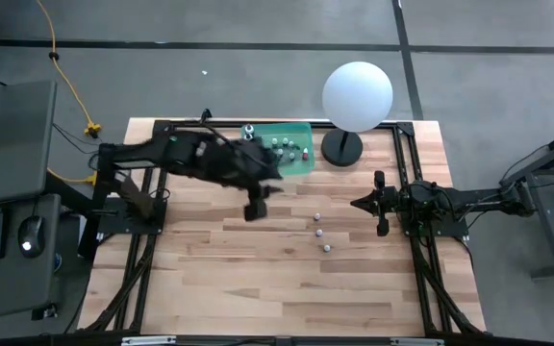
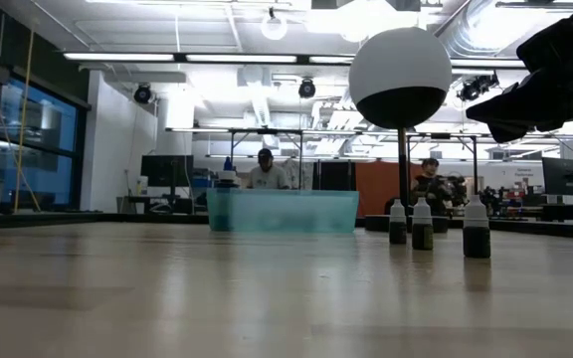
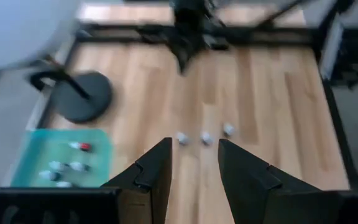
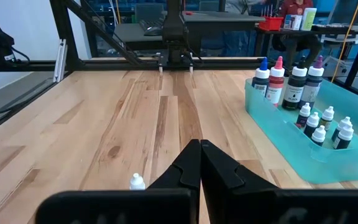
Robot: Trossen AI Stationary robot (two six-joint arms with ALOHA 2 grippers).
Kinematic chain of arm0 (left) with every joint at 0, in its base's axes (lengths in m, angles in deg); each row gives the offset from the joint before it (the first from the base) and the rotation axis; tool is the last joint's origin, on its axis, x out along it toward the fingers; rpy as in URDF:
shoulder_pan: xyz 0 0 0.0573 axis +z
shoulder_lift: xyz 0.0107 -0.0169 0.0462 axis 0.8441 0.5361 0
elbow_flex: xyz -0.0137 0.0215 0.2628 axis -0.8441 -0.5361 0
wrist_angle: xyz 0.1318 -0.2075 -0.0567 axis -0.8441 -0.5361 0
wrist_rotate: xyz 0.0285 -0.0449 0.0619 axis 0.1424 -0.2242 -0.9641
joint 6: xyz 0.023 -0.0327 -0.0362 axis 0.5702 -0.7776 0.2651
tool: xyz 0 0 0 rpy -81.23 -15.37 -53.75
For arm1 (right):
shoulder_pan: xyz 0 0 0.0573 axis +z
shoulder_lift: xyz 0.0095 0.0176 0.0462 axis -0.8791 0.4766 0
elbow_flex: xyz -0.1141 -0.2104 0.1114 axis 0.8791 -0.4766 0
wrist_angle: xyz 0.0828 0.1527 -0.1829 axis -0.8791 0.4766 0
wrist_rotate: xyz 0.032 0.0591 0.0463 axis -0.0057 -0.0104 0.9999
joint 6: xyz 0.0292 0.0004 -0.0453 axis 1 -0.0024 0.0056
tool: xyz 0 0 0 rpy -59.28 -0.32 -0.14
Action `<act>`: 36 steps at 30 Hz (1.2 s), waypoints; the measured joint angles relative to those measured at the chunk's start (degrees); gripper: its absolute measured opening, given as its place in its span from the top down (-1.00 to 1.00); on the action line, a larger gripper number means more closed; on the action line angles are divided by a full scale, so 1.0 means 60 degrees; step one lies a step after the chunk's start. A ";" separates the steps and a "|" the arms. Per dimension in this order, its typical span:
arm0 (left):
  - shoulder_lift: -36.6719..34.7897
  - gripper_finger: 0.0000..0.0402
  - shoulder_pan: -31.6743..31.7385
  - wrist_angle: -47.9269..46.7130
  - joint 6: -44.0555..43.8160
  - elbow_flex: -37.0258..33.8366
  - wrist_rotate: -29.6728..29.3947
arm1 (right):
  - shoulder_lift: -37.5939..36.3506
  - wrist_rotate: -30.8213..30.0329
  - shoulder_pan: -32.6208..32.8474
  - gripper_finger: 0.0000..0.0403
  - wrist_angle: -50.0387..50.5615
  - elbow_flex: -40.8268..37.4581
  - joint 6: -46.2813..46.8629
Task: Pick & Place food coloring
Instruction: Put the small black food coloring bottle into the green bin
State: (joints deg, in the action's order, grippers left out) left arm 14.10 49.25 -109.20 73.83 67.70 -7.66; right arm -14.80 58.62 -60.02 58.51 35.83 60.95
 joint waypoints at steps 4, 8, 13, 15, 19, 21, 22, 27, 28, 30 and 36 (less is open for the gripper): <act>-0.1374 0.37 0.0086 0.0550 0.0085 -0.1259 -0.1063 | 0.0000 0.0000 -0.0003 1.00 0.0000 0.0004 -0.0001; -0.3580 0.37 0.0162 0.2662 0.0016 -0.4411 -0.1252 | 0.0002 0.0000 -0.0002 1.00 0.0000 0.0000 0.0001; -0.6841 0.37 0.0133 0.7224 0.0049 -0.9602 -0.1431 | 0.0000 0.0000 -0.0002 1.00 0.0000 0.0000 0.0002; -0.7946 0.37 0.0144 0.8926 0.0103 -1.1502 -0.1511 | 0.0002 0.0000 -0.0002 1.00 0.0000 0.0001 0.0003; -0.9589 0.37 0.0144 1.0951 -0.0052 -1.4260 -0.1968 | 0.0002 0.0000 -0.0001 1.00 0.0000 0.0000 0.0000; -1.0144 0.37 0.0144 1.1284 -0.0380 -1.5168 -0.2088 | 0.0003 0.0000 -0.0003 1.00 0.0003 0.0001 -0.0001; -1.0391 0.37 0.0144 1.1210 -0.0595 -1.5528 -0.2274 | 0.0004 0.0000 -0.0003 1.00 0.0000 0.0000 0.0002; -1.1262 0.37 0.0155 1.1147 -0.1239 -1.6962 -0.2993 | 0.0004 0.0000 -0.0004 1.00 0.0000 0.0002 -0.0001; -1.1389 0.37 0.0166 1.1184 -0.1247 -1.7150 -0.2917 | 0.0003 0.0000 -0.0004 1.00 0.0000 0.0000 0.0001; -1.1623 0.37 0.0350 1.1172 -0.1377 -1.7481 -0.2534 | 0.0003 0.0000 0.0000 1.00 0.0000 0.0000 0.0003; -1.2241 0.37 0.1448 1.1145 -0.1558 -1.8285 -0.1032 | 0.0004 0.0000 -0.0004 1.00 0.0000 0.0001 -0.0001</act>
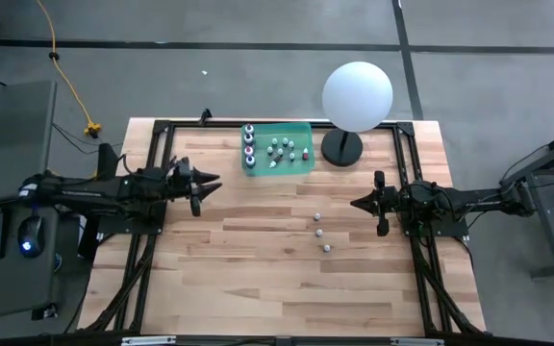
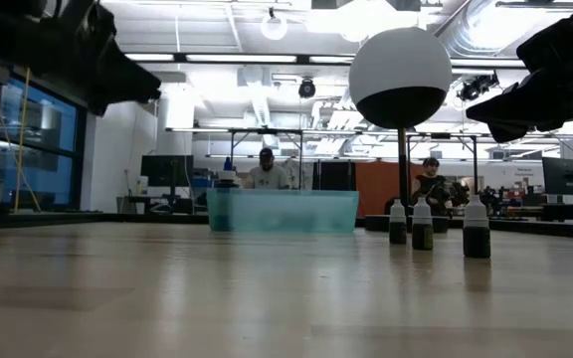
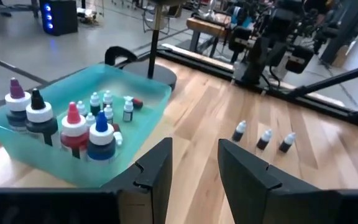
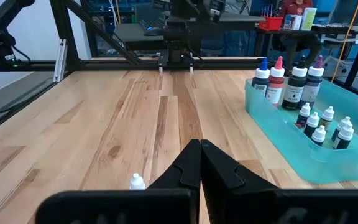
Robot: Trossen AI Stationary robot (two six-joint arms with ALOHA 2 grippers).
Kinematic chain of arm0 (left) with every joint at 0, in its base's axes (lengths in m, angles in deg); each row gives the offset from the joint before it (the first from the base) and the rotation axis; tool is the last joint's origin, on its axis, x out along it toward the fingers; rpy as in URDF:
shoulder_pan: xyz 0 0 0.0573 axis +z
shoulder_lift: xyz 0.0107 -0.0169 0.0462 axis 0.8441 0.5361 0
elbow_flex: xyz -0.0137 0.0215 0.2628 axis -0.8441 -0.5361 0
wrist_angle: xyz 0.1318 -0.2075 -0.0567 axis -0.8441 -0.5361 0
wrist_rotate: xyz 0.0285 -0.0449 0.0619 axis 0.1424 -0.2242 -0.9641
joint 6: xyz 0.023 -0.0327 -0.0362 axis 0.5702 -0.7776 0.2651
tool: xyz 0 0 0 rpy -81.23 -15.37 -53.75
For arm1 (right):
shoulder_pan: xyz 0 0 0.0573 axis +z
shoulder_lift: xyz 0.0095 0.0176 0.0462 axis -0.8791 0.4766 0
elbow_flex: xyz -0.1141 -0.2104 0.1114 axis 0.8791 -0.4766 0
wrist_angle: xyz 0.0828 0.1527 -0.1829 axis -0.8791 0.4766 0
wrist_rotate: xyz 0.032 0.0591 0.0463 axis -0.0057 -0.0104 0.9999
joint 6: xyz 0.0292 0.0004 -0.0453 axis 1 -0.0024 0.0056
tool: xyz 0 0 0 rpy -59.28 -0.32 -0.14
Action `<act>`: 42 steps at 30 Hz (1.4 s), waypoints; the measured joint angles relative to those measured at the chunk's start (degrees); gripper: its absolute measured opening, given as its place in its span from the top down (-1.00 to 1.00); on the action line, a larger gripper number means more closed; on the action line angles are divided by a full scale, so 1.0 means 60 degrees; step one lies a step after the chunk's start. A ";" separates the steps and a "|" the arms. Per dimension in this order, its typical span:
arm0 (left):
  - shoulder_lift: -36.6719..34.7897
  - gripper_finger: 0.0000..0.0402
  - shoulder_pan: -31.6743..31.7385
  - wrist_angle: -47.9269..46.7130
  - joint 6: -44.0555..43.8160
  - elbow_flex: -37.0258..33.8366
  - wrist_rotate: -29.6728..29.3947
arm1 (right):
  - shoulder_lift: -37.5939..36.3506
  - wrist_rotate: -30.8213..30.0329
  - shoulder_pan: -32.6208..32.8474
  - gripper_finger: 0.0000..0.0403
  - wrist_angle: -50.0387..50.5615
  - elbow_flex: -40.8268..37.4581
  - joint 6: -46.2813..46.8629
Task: Pick & Place food coloring
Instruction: Put the small black food coloring bottle into the green bin
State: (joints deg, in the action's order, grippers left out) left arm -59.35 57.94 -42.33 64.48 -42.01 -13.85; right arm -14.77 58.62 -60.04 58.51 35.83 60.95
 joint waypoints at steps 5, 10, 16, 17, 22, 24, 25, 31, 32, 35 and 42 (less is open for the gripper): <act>-0.0692 0.37 0.0942 0.0006 0.0007 -0.0524 0.1194 | -0.0003 0.0000 0.0000 1.00 0.0000 0.0003 0.0000; -0.1437 0.37 0.1464 0.0024 -0.0043 -0.1112 0.1565 | 0.0000 0.0000 0.0001 1.00 0.0000 0.0000 0.0003; -0.2122 0.37 0.1501 0.0195 -0.0326 -0.1779 0.1537 | 0.0000 0.0000 0.0004 1.00 0.0000 0.0000 -0.0001; -0.2216 0.37 0.1504 0.0307 -0.0461 -0.1926 0.1554 | 0.0000 -0.0003 0.0000 1.00 0.0000 0.0003 -0.0001; -0.2619 0.37 0.1501 0.0827 -0.0476 -0.2431 0.1843 | -0.0002 0.0000 0.0002 1.00 0.0002 -0.0001 0.0001; -0.2613 0.37 0.1501 0.0832 -0.0145 -0.2432 0.1834 | 0.0000 0.0003 0.0003 1.00 0.0004 0.0001 -0.0001; -0.2612 0.37 0.1501 0.0747 0.0002 -0.2435 0.1829 | 0.0000 -0.0001 0.0001 1.00 0.0000 0.0001 0.0001; -0.2601 0.37 0.1501 0.0430 0.0329 -0.2460 0.2495 | 0.0000 -0.0013 0.0002 1.00 0.0000 -0.0001 0.0001; -0.2601 0.37 0.1501 0.0420 0.0374 -0.2464 0.2765 | -0.0002 -0.0015 0.0000 1.00 0.0000 -0.0001 -0.0001; -0.2603 0.37 0.1501 0.0211 0.0515 -0.2467 0.3486 | -0.0003 -0.0015 0.0000 1.00 0.0000 0.0000 0.0000; -0.2597 0.37 0.1497 0.0213 0.0226 -0.2474 0.3563 | 0.0000 -0.0022 0.0000 1.00 0.0000 -0.0001 0.0003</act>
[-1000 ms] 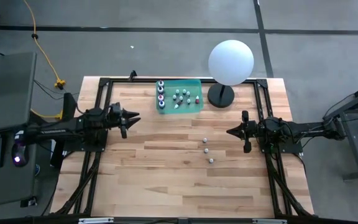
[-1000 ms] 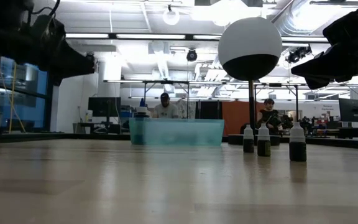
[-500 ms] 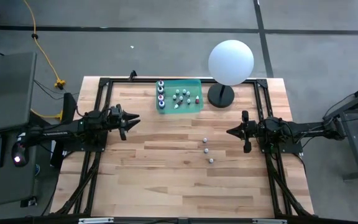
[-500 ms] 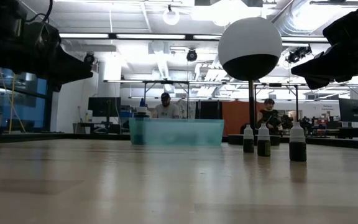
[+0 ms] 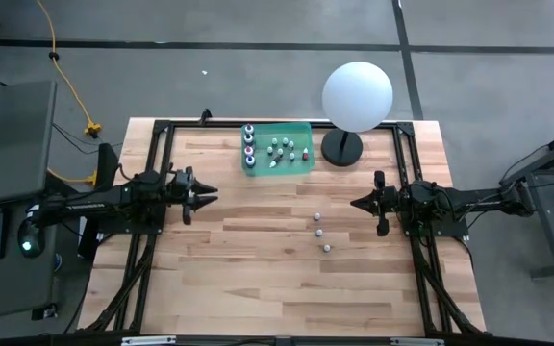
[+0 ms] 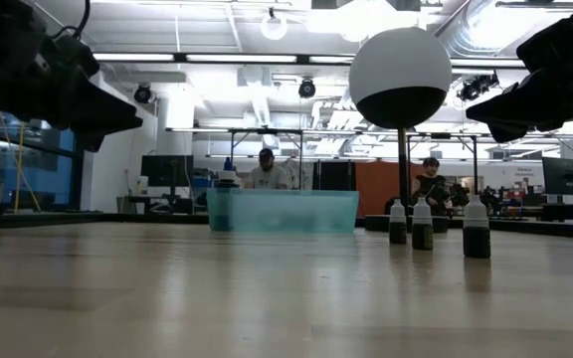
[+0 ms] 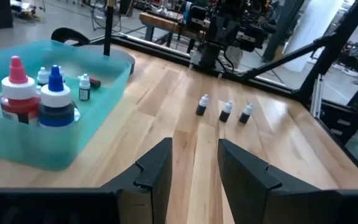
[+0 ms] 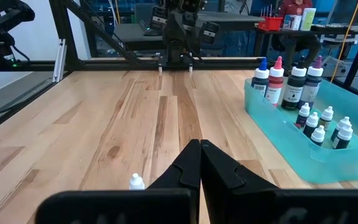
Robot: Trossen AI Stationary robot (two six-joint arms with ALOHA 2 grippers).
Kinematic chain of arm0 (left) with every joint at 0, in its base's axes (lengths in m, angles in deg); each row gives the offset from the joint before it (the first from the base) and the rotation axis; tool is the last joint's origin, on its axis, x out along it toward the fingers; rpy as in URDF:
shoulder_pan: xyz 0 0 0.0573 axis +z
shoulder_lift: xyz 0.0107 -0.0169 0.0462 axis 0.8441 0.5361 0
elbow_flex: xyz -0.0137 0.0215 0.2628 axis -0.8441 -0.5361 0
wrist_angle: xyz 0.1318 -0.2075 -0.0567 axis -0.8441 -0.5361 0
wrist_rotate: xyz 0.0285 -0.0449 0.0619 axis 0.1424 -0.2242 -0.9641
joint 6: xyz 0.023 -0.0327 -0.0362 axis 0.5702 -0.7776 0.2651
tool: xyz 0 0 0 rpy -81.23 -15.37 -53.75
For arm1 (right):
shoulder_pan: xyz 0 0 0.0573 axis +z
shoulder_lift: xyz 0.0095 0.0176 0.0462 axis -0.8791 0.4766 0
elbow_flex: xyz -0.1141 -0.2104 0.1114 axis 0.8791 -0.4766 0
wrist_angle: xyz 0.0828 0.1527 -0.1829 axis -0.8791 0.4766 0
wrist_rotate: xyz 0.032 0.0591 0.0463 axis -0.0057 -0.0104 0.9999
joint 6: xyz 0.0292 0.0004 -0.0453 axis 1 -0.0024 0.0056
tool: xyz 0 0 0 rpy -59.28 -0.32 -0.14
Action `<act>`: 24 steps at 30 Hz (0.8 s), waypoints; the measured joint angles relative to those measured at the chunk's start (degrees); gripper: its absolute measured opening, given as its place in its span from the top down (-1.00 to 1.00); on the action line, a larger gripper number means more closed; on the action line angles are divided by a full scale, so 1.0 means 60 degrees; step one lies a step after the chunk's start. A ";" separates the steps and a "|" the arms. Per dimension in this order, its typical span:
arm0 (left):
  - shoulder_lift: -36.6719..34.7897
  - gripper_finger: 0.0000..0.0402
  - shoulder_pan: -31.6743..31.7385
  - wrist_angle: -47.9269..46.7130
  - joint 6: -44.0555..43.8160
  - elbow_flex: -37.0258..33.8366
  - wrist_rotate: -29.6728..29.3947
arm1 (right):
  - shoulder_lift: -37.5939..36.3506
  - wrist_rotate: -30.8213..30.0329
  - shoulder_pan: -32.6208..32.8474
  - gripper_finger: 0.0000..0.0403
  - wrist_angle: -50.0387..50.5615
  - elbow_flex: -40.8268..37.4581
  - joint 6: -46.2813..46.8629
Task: Pick & Place food coloring
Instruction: Put the small black food coloring bottle into the green bin
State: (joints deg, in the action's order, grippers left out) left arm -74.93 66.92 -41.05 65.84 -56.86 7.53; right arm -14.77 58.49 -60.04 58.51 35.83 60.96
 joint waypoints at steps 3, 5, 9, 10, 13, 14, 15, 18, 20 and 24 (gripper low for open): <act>0.0014 0.37 0.0000 -0.0043 -0.0350 0.0000 -0.0208 | 0.0000 0.0000 0.0000 1.00 0.0000 0.0004 0.0000; 0.0015 0.37 0.0000 -0.0099 -0.0684 -0.0004 -0.0462 | 0.0000 -0.0011 0.0000 1.00 0.0000 0.0000 -0.0003; 0.0018 0.37 0.0004 -0.0113 -0.0813 -0.0005 -0.0533 | 0.0000 -0.0018 0.0000 1.00 0.0000 0.0003 0.0000; 0.0018 0.37 0.0004 -0.0113 -0.0746 -0.0007 -0.0532 | 0.0000 -0.0015 0.0000 1.00 0.0000 0.0003 -0.0003; 0.0018 0.37 0.0004 -0.0113 -0.0674 -0.0007 -0.0534 | 0.0000 -0.0015 0.0000 1.00 0.0000 0.0002 -0.0001; 0.0018 0.37 0.0004 -0.0113 -0.0668 -0.0007 -0.0534 | -0.0001 -0.0015 0.0000 1.00 0.0000 0.0002 0.0000; 0.0018 0.37 0.0004 -0.0113 -0.0662 -0.0007 -0.0534 | 0.0000 -0.0015 0.0000 1.00 0.0000 0.0000 -0.0003; 0.0018 0.37 0.0004 -0.0117 -0.0660 -0.0011 -0.0534 | -0.0003 -0.0029 0.0000 1.00 -0.0003 0.0000 -0.0113; 0.0018 0.37 0.0004 -0.0117 -0.0660 -0.0011 -0.0534 | -0.0003 -0.0166 0.0000 1.00 -0.0020 0.0003 -0.0909; 0.0018 0.37 0.0004 -0.0120 -0.0660 -0.0011 -0.0534 | -0.0001 -0.0259 0.0000 1.00 -0.0033 0.0000 -0.1724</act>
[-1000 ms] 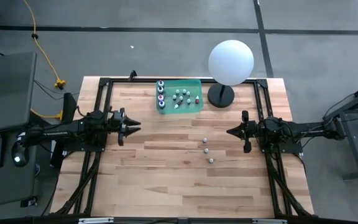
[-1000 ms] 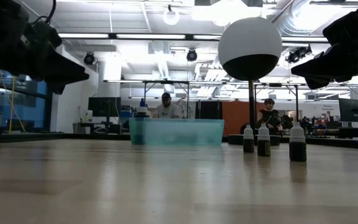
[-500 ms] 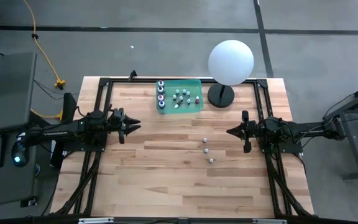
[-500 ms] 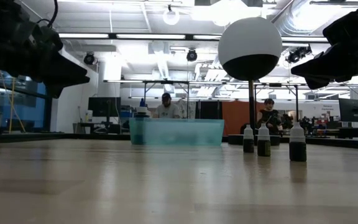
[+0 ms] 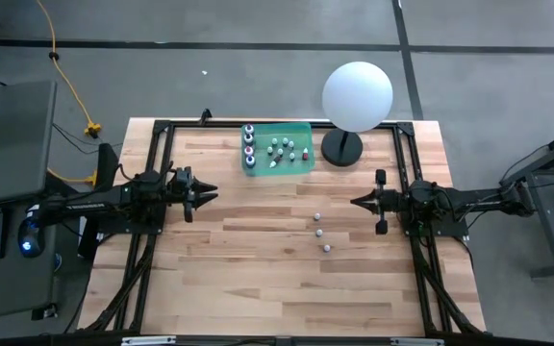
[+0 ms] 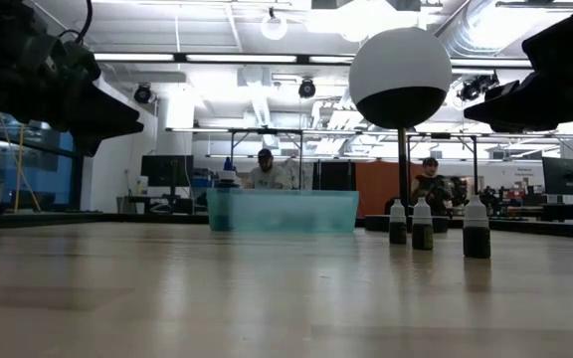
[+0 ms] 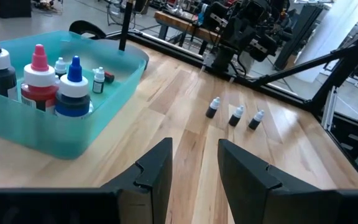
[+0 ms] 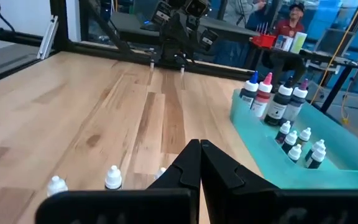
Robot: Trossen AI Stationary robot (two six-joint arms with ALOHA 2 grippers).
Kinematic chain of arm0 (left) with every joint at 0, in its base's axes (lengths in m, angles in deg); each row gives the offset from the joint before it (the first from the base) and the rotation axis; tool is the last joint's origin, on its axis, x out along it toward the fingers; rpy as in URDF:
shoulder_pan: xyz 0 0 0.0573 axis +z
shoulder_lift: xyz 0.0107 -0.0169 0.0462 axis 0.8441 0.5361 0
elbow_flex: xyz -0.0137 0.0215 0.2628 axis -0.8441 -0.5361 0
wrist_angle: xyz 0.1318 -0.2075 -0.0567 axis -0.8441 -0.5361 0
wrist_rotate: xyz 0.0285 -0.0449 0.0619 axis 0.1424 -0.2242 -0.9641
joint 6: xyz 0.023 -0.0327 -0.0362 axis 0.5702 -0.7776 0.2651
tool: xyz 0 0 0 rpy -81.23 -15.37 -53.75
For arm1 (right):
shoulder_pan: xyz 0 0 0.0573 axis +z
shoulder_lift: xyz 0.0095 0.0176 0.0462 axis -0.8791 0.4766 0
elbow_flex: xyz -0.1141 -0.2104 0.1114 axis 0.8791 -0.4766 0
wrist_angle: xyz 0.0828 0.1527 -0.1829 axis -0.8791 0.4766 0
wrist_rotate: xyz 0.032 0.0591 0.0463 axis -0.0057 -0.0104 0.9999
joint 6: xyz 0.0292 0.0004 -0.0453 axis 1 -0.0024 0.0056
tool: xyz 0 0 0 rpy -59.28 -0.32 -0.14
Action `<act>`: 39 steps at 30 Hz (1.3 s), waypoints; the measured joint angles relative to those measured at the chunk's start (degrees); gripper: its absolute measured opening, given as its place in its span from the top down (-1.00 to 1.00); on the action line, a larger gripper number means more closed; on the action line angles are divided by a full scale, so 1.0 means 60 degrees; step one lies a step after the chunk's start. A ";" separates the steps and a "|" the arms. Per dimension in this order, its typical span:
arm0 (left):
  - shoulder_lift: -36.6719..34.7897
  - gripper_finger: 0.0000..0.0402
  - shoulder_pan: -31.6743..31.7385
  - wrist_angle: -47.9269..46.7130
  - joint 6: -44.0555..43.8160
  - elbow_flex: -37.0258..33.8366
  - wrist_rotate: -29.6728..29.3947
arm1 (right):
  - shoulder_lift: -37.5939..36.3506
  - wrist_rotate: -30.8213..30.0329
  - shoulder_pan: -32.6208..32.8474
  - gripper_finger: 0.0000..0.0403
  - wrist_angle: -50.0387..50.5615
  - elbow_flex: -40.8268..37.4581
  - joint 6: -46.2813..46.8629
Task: Pick & Place food coloring
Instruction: Put the small black food coloring bottle into the green bin
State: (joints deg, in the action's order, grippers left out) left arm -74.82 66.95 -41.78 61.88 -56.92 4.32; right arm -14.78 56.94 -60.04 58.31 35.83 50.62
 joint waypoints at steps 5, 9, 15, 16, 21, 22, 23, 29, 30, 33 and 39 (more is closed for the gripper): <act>0.0000 0.37 0.0000 -0.0003 0.0002 0.0000 -0.0004 | -0.0002 -0.0018 0.0000 1.00 -0.0125 0.0000 0.0269; 0.0000 0.37 0.0000 -0.0004 0.0003 0.0000 -0.0007 | -0.0003 0.0173 0.0000 1.00 -0.0189 0.0000 0.0911; 0.0000 0.37 0.0000 -0.0007 0.0000 0.0000 -0.0007 | 0.0001 0.0229 0.0000 1.00 -0.0249 0.0000 0.2459; 0.0000 0.37 0.0000 -0.0007 0.0002 0.0000 -0.0007 | 0.0005 0.0189 0.0000 1.00 -0.0195 0.0005 0.2464; 0.0000 0.37 0.0000 -0.0011 0.0004 0.0000 -0.0011 | 0.0220 -0.0175 0.0004 1.00 0.1349 0.0794 0.2559; 0.0000 0.37 0.0000 -0.0011 0.0004 0.0000 -0.0011 | 0.0353 -0.0286 0.0007 1.00 0.1721 0.1119 0.2605; 0.0000 0.37 0.0000 -0.0011 0.0004 0.0000 -0.0011 | 0.0500 -0.0401 0.0007 1.00 0.2154 0.1444 0.2619; 0.0000 0.37 0.0000 -0.0011 0.0000 0.0000 -0.0015 | 0.2030 -0.0707 0.0009 1.00 0.3523 0.3116 0.3418; 0.0000 0.37 0.0000 -0.0013 0.0004 0.0000 -0.0016 | 0.2376 -0.0631 0.0007 1.00 0.3648 0.3363 0.3698; 0.0000 0.37 0.0000 -0.0013 0.0002 0.0000 -0.0018 | 0.3417 0.0124 0.0021 1.00 0.3972 0.4083 0.4131; 0.0000 0.37 0.0000 -0.0011 0.0004 0.0000 -0.0018 | 0.5542 0.0721 0.0739 1.00 0.4946 0.5378 0.4143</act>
State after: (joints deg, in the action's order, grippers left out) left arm -74.82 66.95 -41.84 61.91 -56.92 4.21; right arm 18.47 61.27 -55.61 87.99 68.10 75.48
